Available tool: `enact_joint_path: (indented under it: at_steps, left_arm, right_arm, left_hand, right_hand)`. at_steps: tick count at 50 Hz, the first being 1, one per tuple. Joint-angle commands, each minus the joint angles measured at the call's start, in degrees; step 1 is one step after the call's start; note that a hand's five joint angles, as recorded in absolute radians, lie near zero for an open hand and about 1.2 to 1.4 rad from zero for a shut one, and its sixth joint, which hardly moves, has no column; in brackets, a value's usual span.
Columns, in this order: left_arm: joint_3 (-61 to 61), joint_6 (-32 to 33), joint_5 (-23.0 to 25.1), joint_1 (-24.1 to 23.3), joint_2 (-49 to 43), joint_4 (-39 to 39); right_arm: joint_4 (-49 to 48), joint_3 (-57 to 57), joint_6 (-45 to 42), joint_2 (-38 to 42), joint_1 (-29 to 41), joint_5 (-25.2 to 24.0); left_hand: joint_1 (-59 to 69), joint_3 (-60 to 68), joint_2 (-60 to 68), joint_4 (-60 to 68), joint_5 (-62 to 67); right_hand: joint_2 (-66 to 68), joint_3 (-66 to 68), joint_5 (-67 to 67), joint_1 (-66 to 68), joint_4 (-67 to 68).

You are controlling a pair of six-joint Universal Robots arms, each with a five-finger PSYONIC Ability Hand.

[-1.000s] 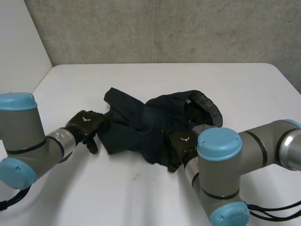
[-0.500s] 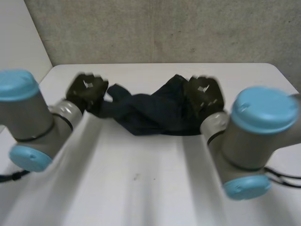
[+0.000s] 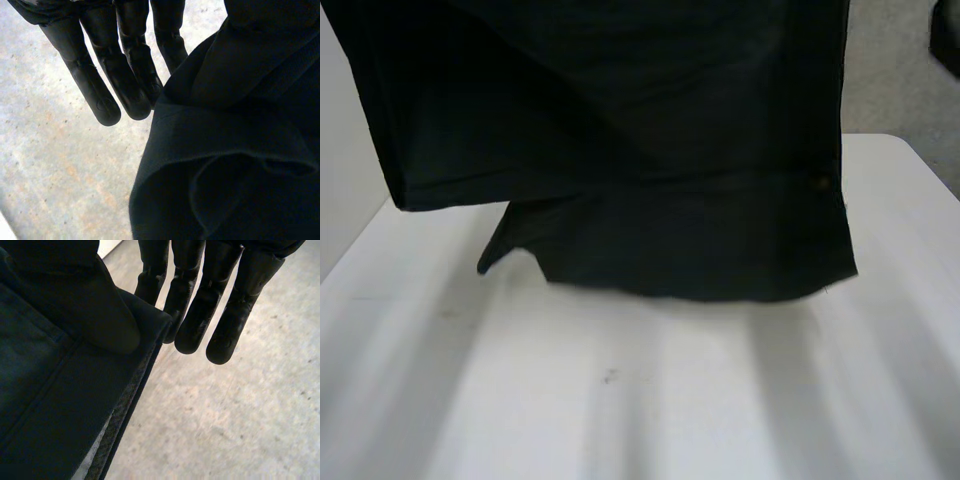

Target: Fold the shorts.

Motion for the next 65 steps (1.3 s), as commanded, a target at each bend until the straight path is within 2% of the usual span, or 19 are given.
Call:
enact_joint_path:
  at_steps: [1, 9, 10, 13, 17, 18, 20, 21, 22, 23, 27, 31, 39, 43, 45, 47, 53, 59, 65]
  left_arm:
    - [3.49, 0.66, -4.78, 0.02, -12.52, 0.93]
    - [16.04, 0.75, -5.48, -0.33, -34.92, 5.76]
    - [20.68, 0.84, -5.75, -0.59, -39.99, 8.2]
    - [28.78, 0.75, -6.97, -0.85, -47.49, 13.13]
    - [39.25, 0.58, -8.65, -1.29, -56.38, 20.26]
    - [40.75, 0.66, -8.48, -1.38, -58.05, 22.27]
    - [41.02, 0.66, -8.3, -1.47, -59.11, 24.04]
    - [40.76, 0.58, -8.21, -1.56, -59.73, 25.35]
    - [40.5, 0.66, -8.04, -1.56, -59.99, 25.71]
    - [40.15, 0.67, -7.95, -1.56, -60.08, 25.98]
    - [36.12, 0.58, -8.21, -2.26, -59.56, 25.37]
    - [27.69, 0.49, -8.65, -2.61, -55.53, 24.14]
    - [0.89, 0.14, -8.74, -2.87, -37.08, 20.01]
    - [-13.09, -0.21, -8.65, -5.15, -28.55, 18.86]
    - [-20.3, -0.3, -8.65, -7.96, -24.94, 18.86]
    - [-26.09, -0.3, -8.56, -10.94, -22.48, 19.12]
    - [-32.97, -1.09, -8.91, -15.53, -21.76, 19.3]
    - [-33.77, -5.56, -11.45, -16.67, -25.35, 20.7]
    - [-31.66, -8.56, -12.16, -16.59, -30.46, 23.08]
  right_arm:
    - [0.22, -2.1, -0.05, 11.89, -0.67, 0.27]
    - [-0.75, -11.93, -0.05, 31.13, -1.64, 1.06]
    - [-2.49, -15.08, -0.22, 35.33, -1.64, 2.28]
    - [-8.63, -19.49, -0.14, 40.54, -1.64, 4.92]
    - [-26.53, -21.7, -1.45, 46.61, -1.9, 5.37]
    - [-28.94, -21.79, -1.63, 47.67, -2.07, 5.02]
    - [-31.68, -21.62, -2.16, 49.43, -2.25, 3.35]
    - [-31.34, -21.53, -2.85, 50.83, -2.34, 1.6]
    - [-30.55, -21.53, -3.21, 51.54, -2.34, 1.06]
    - [-29.33, -21.44, -3.65, 51.98, -2.34, 0.71]
    - [-21.24, -19.95, -3.92, 51.99, -2.6, 0.62]
    - [-12.98, -15.47, -4.18, 48.13, -4.97, 0.44]
    - [-0.85, -2.11, -4.79, 35.21, -9.54, -1.49]
    - [4.25, 3.77, -6.02, 30.9, -13.66, -5.25]
    - [4.87, 5.45, -6.73, 30.28, -14.73, -7.37]
    - [4.96, 7.55, -7.86, 30.19, -16.04, -11.13]
    - [4.35, 8.27, -10.5, 32.99, -18.25, -19.41]
    - [0.32, 4.41, -12.09, 40.72, -19.3, -25.91]
    - [-2.24, 0.19, -12.18, 47.06, -19.39, -29.79]
  left_hand:
    - [14.33, 11.76, 11.44, 11.28, 14.31]
    - [14.33, 11.76, 11.44, 11.28, 14.31]
    - [14.33, 11.76, 11.44, 11.28, 14.31]
    - [14.33, 11.76, 11.44, 11.28, 14.31]
    - [14.33, 11.76, 11.44, 11.28, 14.31]
    - [7.86, 5.29, 4.97, 4.81, 7.84]
    - [-20.83, -23.4, -23.72, -23.88, -20.85]
    - [-43.95, -46.52, -46.84, -47.0, -43.97]
    - [-54.51, -57.08, -57.39, -57.55, -54.53]
    - [-55.67, -58.24, -58.56, -58.72, -55.69]
    - [-55.67, -58.24, -58.56, -58.72, -55.69]
    - [-55.67, -58.24, -58.56, -58.72, -55.69]
    - [-55.29, -57.86, -58.18, -58.34, -55.31]
    - [-52.6, -55.17, -55.49, -55.65, -52.62]
    - [-52.09, -54.66, -54.98, -55.14, -52.11]
    - [-50.42, -53.0, -53.31, -53.47, -50.44]
    - [-46.55, -49.12, -49.44, -49.6, -46.57]
    - [-34.61, -37.18, -37.5, -37.66, -34.63]
    - [-35.27, -37.84, -38.16, -38.32, -35.29]
  right_hand:
    - [12.54, 12.69, 13.69, 24.03, 11.91]
    - [12.54, 12.69, 13.69, 24.03, 11.91]
    - [12.54, 12.69, 13.69, 24.03, 11.91]
    - [12.54, 12.69, 13.69, 24.03, 11.91]
    - [12.54, 12.69, 13.69, 24.03, 11.91]
    - [12.54, 12.69, 13.69, 24.03, 11.91]
    - [12.54, 12.69, 13.69, 24.03, 11.91]
    - [-25.54, -25.39, -24.38, -14.05, -26.17]
    - [-46.74, -46.58, -45.58, -35.25, -47.37]
    - [-57.46, -57.31, -56.31, -45.97, -58.09]
    - [-57.46, -57.31, -56.31, -45.97, -58.09]
    - [-57.46, -57.31, -56.31, -45.97, -58.09]
    - [-57.46, -57.31, -56.31, -45.97, -58.09]
    - [-57.46, -57.31, -56.31, -45.97, -58.09]
    - [-57.46, -57.31, -56.31, -45.97, -58.09]
    - [-54.04, -53.89, -52.89, -42.55, -54.67]
    - [-45.97, -45.82, -44.81, -34.48, -46.6]
    - [-32.0, -31.85, -30.85, -20.51, -32.63]
    - [-26.77, -26.62, -25.61, -15.28, -27.4]
